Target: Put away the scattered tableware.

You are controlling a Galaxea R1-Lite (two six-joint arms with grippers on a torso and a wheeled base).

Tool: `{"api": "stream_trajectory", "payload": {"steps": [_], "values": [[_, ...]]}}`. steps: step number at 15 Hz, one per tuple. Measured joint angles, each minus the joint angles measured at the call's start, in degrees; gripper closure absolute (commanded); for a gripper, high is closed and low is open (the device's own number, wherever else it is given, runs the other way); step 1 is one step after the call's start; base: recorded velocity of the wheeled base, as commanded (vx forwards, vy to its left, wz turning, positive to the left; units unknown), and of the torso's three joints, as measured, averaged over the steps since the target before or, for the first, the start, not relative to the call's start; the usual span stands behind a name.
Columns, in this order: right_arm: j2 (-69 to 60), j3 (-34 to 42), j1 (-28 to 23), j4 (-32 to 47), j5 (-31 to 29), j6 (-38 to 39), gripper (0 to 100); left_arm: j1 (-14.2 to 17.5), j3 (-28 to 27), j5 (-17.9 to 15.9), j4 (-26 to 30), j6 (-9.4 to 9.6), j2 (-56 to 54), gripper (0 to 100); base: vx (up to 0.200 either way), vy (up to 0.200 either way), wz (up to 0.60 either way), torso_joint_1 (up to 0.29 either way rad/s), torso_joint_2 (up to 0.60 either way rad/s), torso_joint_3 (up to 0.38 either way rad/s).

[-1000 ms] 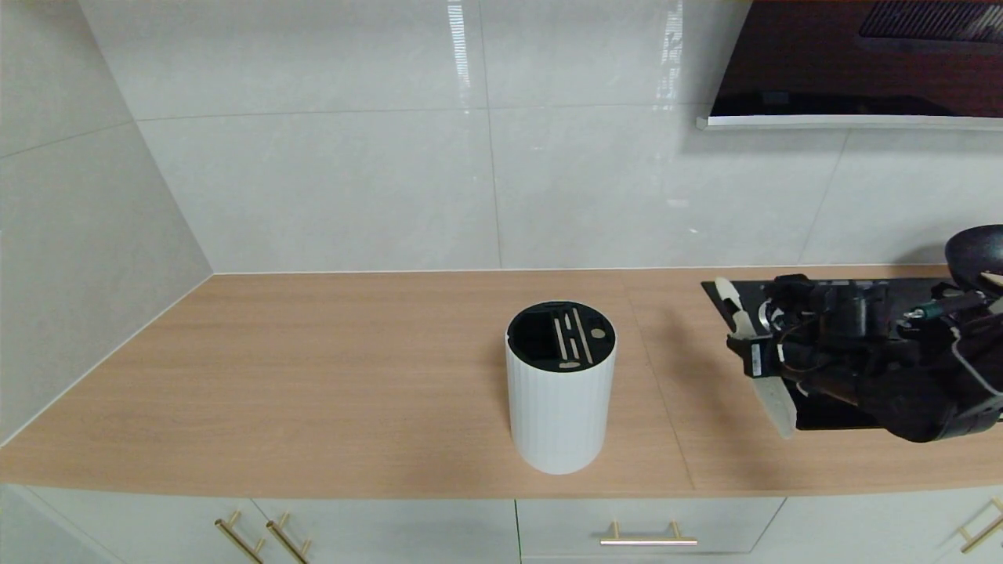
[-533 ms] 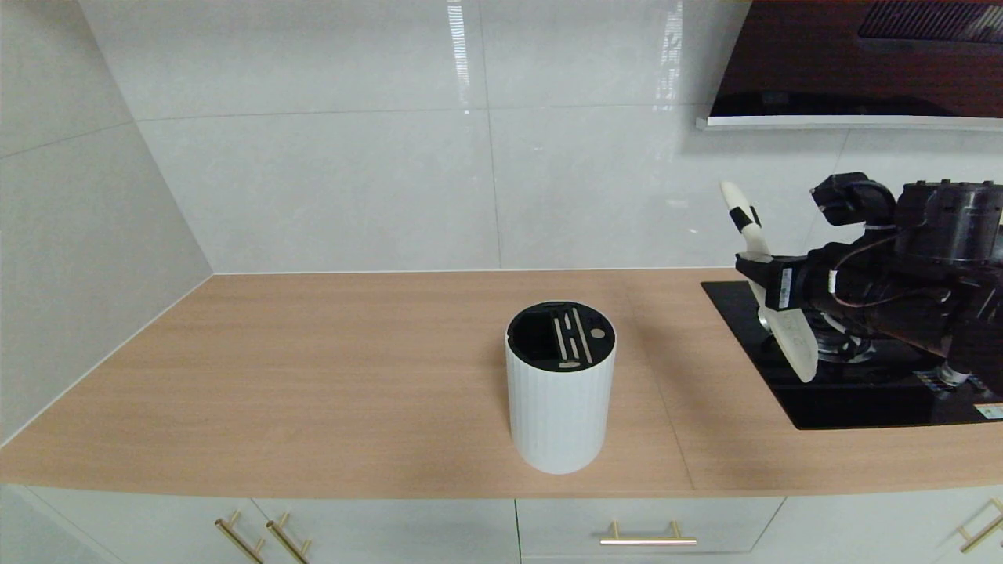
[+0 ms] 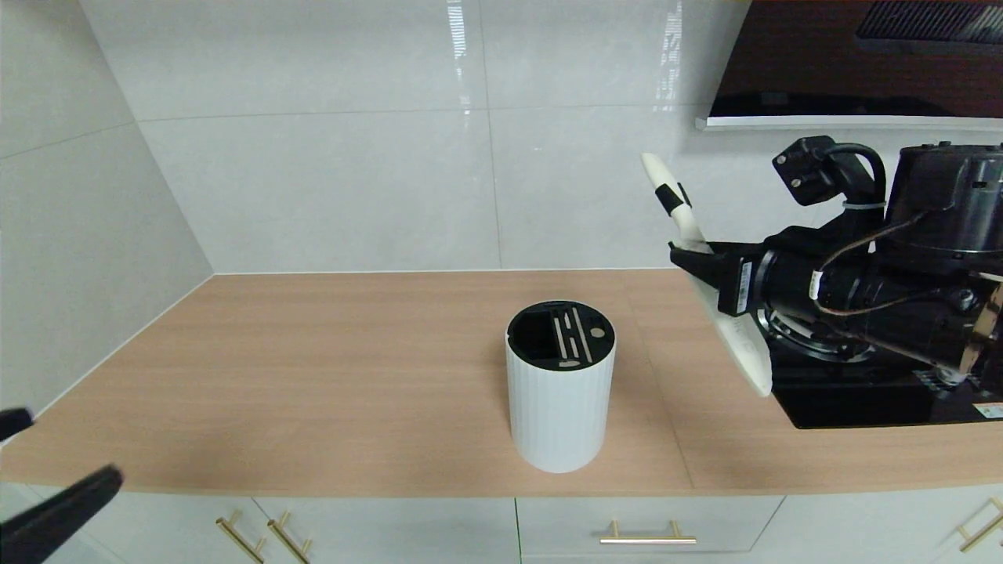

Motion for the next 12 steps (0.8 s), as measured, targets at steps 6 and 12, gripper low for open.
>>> {"api": "stream_trajectory", "payload": {"steps": [6,12], "values": [[0.20,2.47,9.73,1.24,-1.10,0.16,100,-16.87,-10.64,-2.61,-38.40,-23.31,36.17,0,0.000,0.000,0.00,0.000,0.00,0.000],[2.29,-0.20,19.10,1.10,-14.26,3.91,100,-26.25,-16.52,-3.10,-42.30,-41.68,49.62,0,0.000,0.000,0.00,0.000,0.00,0.000]]}}
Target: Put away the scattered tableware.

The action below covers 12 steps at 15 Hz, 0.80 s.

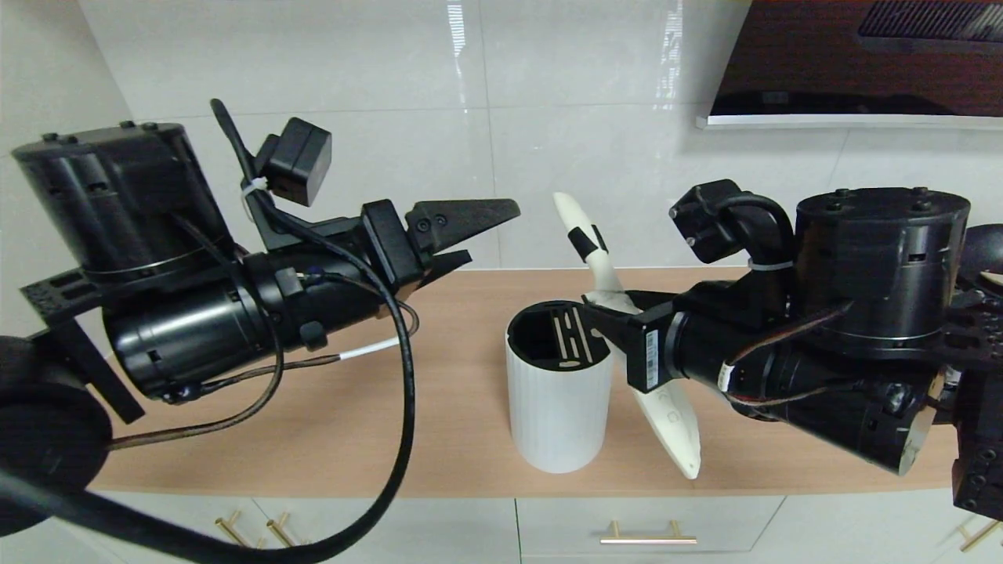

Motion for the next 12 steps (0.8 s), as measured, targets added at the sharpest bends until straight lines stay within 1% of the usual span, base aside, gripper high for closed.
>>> {"api": "stream_trajectory", "payload": {"steps": [5,6,9,12], "values": [[0.37,0.11,2.60,-0.11,-0.82,0.29,100,-0.96,-0.79,0.49,-0.11,0.00,4.47,0,0.000,0.000,0.00,0.000,0.00,0.000],[0.41,0.17,2.91,-0.11,-1.37,0.29,100,-1.18,-1.73,0.66,-0.17,0.02,6.01,0,0.000,0.000,0.00,0.000,0.00,0.000],[0.61,0.24,3.72,-0.13,-1.96,0.29,100,-2.56,-5.07,3.18,-0.20,-0.02,10.45,0,0.000,0.000,0.00,0.000,0.00,0.000],[1.19,0.28,4.71,-0.11,-1.94,0.38,100,-3.61,-6.52,3.50,-1.21,-0.09,12.37,0,0.000,0.000,0.00,0.000,0.00,0.000]]}}
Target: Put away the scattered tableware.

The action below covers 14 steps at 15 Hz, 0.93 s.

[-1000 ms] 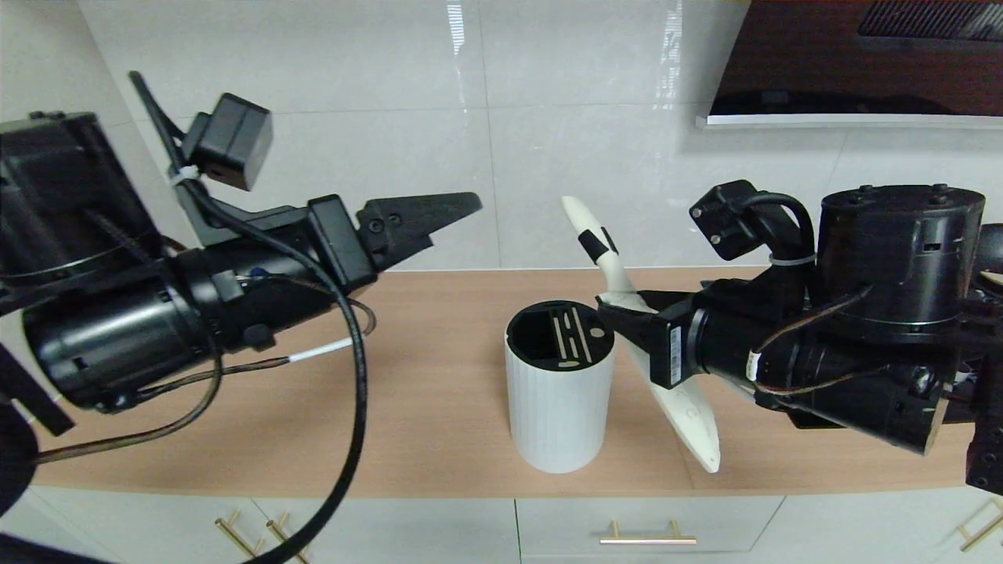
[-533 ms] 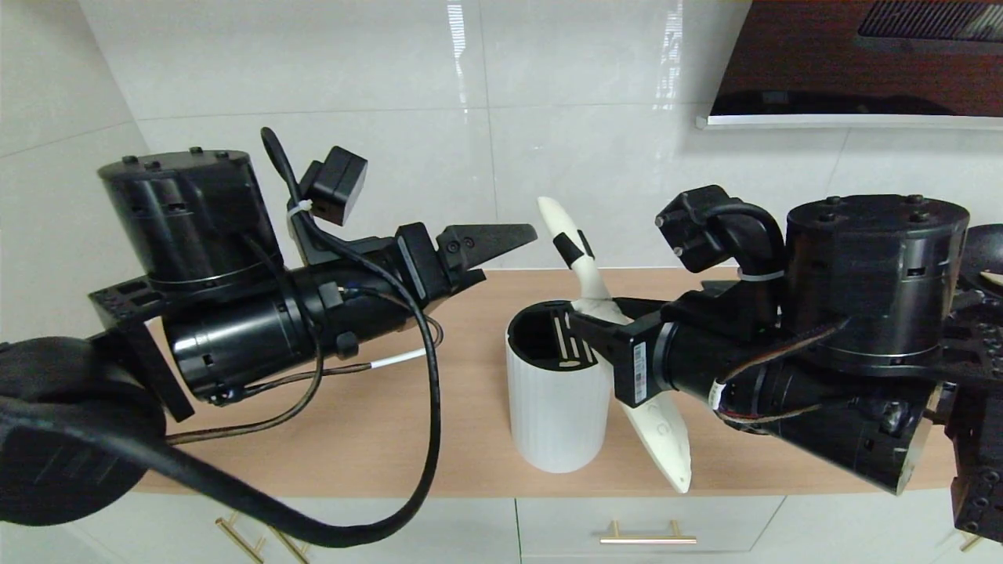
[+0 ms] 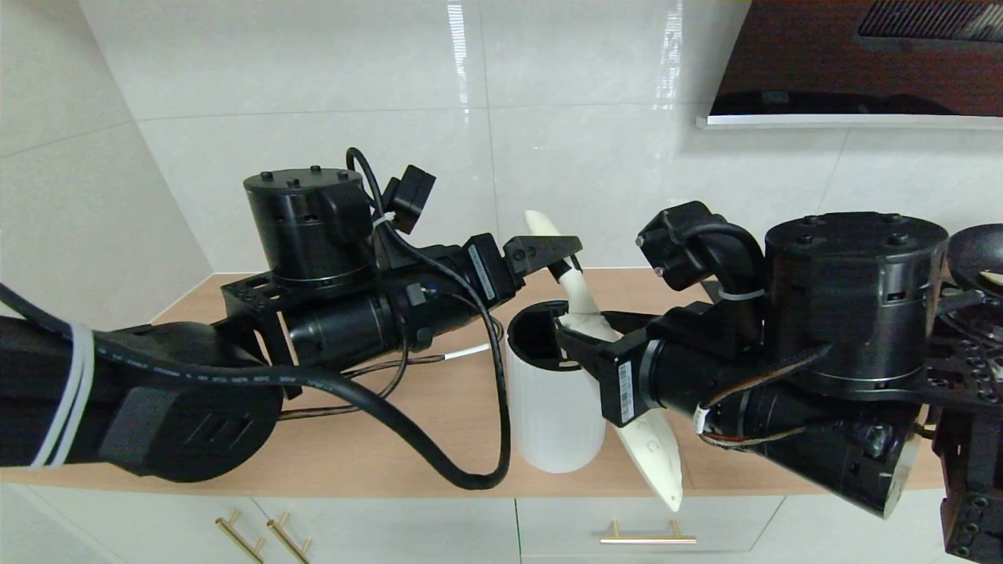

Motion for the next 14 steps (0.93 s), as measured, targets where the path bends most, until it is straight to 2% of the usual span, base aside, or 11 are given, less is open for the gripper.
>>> {"api": "stream_trajectory", "payload": {"steps": [4,13,14], "values": [[0.73,0.22,0.83,-0.09,-0.06,0.06,100,-1.56,-0.41,1.21,-2.52,-0.02,1.79,0,0.000,0.000,0.00,0.000,0.00,0.000],[1.05,0.33,1.37,-0.11,-0.13,0.06,100,-2.34,-0.61,1.34,-2.61,-0.02,2.79,0,0.000,0.000,0.00,0.000,0.00,0.000],[1.05,0.35,1.44,-0.13,-0.13,0.05,100,-2.36,-0.61,1.38,-2.77,-0.02,2.93,100,0.000,0.000,0.00,0.000,0.00,0.000]]}}
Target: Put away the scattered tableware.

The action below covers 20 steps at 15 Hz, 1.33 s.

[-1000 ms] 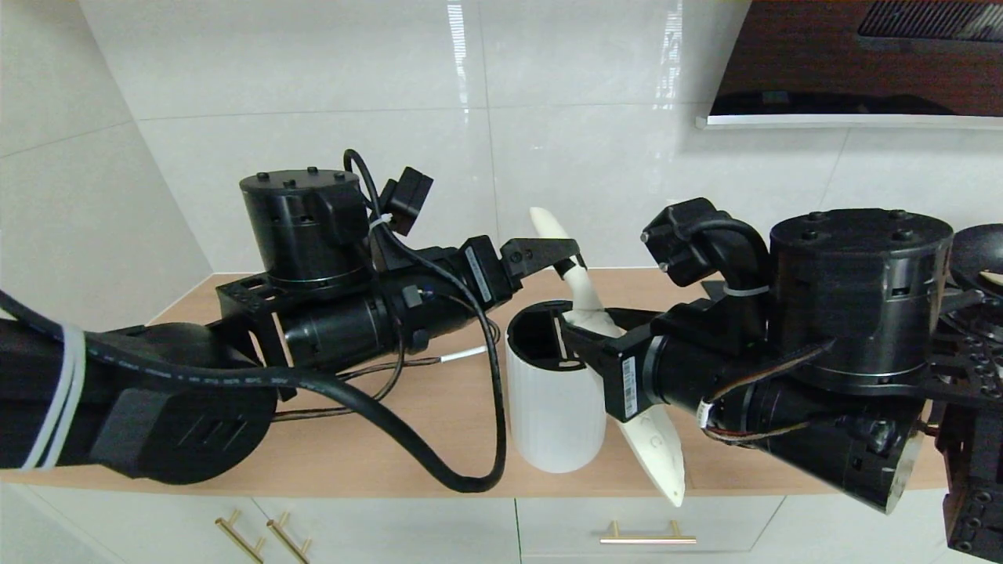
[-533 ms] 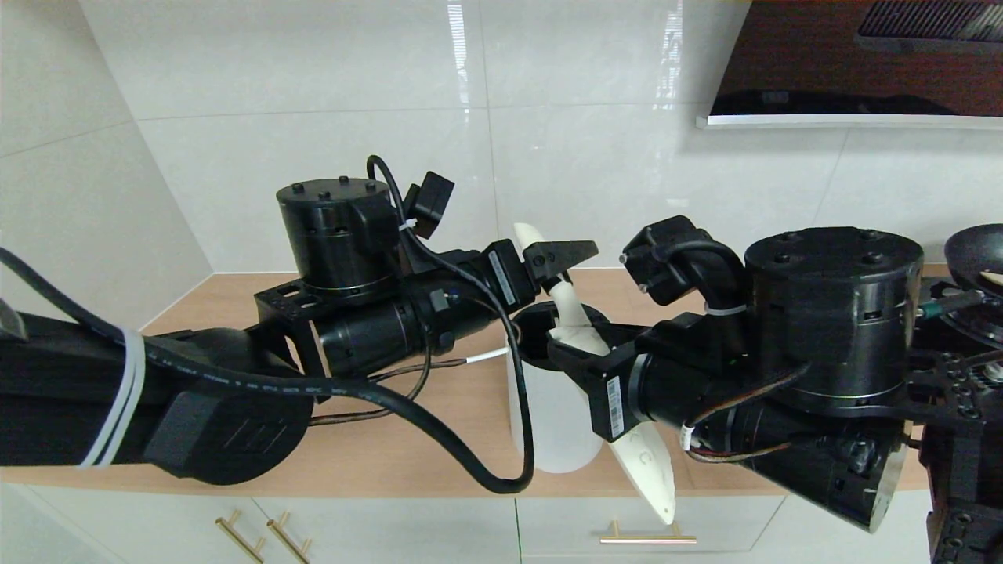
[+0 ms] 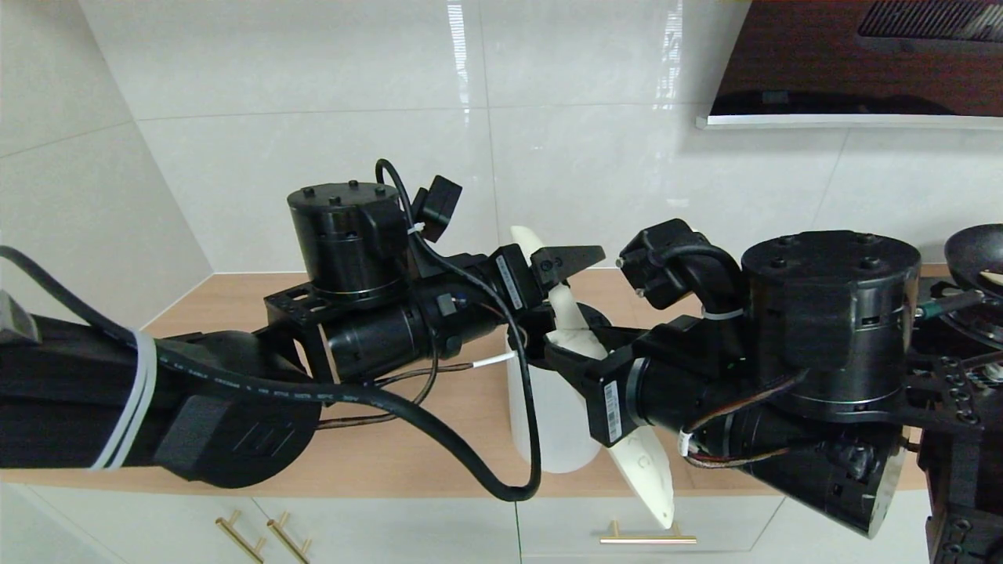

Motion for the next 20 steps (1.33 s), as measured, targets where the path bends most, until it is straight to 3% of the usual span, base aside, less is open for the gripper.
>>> {"api": "stream_trajectory", "payload": {"steps": [11,12,20], "values": [[-0.39,0.28,0.24,0.05,-1.10,0.00,100,-0.09,0.05,-0.02,-0.79,-0.07,0.30,100,0.000,0.000,0.00,0.000,0.00,0.000],[-0.43,0.17,0.24,0.02,-1.65,0.00,0,-0.06,0.05,0.00,-0.77,-0.11,0.28,100,0.000,0.000,0.00,0.000,0.00,0.000],[-3.43,0.55,-1.27,-2.08,-2.08,0.77,0,0.57,0.02,2.46,-1.56,0.11,-1.99,100,0.000,0.000,0.00,0.000,0.00,0.000]]}}
